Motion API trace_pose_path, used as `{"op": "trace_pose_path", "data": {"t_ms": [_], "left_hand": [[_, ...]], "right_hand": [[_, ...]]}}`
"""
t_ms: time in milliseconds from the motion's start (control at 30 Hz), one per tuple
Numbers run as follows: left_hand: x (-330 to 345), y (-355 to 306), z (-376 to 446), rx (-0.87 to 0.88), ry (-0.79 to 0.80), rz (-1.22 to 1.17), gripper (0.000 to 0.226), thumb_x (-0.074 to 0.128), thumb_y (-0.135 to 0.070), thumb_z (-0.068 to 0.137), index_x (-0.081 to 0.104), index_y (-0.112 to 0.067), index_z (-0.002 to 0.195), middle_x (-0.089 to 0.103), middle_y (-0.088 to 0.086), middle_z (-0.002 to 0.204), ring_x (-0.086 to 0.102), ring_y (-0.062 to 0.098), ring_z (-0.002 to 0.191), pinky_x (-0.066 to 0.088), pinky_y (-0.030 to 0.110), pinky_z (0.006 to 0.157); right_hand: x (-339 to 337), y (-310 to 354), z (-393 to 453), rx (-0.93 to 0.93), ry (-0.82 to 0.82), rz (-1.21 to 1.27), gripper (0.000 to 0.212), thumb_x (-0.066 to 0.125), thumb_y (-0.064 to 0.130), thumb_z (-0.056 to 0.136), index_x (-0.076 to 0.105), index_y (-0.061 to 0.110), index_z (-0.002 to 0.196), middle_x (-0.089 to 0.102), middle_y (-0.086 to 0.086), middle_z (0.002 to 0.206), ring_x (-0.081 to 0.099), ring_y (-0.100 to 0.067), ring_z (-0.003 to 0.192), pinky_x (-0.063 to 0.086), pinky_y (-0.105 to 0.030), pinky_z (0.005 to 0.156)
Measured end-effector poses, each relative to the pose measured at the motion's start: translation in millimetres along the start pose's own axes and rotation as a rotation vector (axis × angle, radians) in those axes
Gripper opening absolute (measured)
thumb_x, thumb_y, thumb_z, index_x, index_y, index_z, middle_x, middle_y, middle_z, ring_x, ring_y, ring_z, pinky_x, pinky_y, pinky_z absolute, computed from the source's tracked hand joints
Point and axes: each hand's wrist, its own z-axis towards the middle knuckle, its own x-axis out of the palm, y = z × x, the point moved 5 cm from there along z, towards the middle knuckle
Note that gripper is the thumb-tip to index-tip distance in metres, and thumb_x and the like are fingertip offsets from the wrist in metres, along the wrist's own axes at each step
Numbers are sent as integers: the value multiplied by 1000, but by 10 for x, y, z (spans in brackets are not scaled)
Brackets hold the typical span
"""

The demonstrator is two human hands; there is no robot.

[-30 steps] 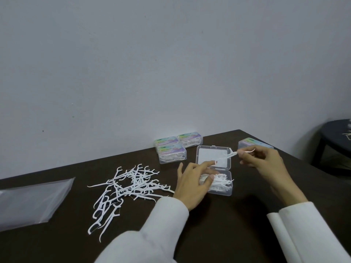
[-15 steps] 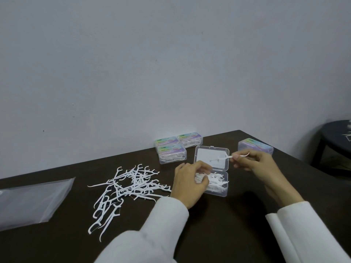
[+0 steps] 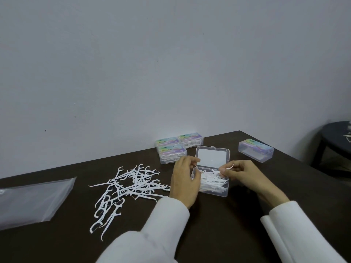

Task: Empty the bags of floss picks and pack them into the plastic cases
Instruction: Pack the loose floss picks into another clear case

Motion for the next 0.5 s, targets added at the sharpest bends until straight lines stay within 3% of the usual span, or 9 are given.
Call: {"op": "trace_pose_path", "data": {"t_ms": [133,300,500], "left_hand": [[9,53,13,-41,20,6,23,53,-4,88,62,-21,102,55,-7,103,51,8,102,45,26,91],[43,45,-2,-5,89,71,23,53,-15,92,65,-25,109,58,-6,111,42,5,110,31,16,91],[54,27,0,13,113,121,25,53,-20,92,65,-29,113,58,-7,116,41,8,114,33,28,99]], "right_hand": [[-21,50,-19,-95,-60,-90,7,64,21,86,69,21,91,69,0,84,61,-12,78,43,-19,62],[-89,82,-20,-150,-92,-34,12,58,22,90,70,22,91,67,-1,81,52,-11,69,39,-18,61],[-88,60,-8,-128,-62,-46,14,56,20,91,69,18,87,70,1,83,57,-12,70,42,-17,62]]}}
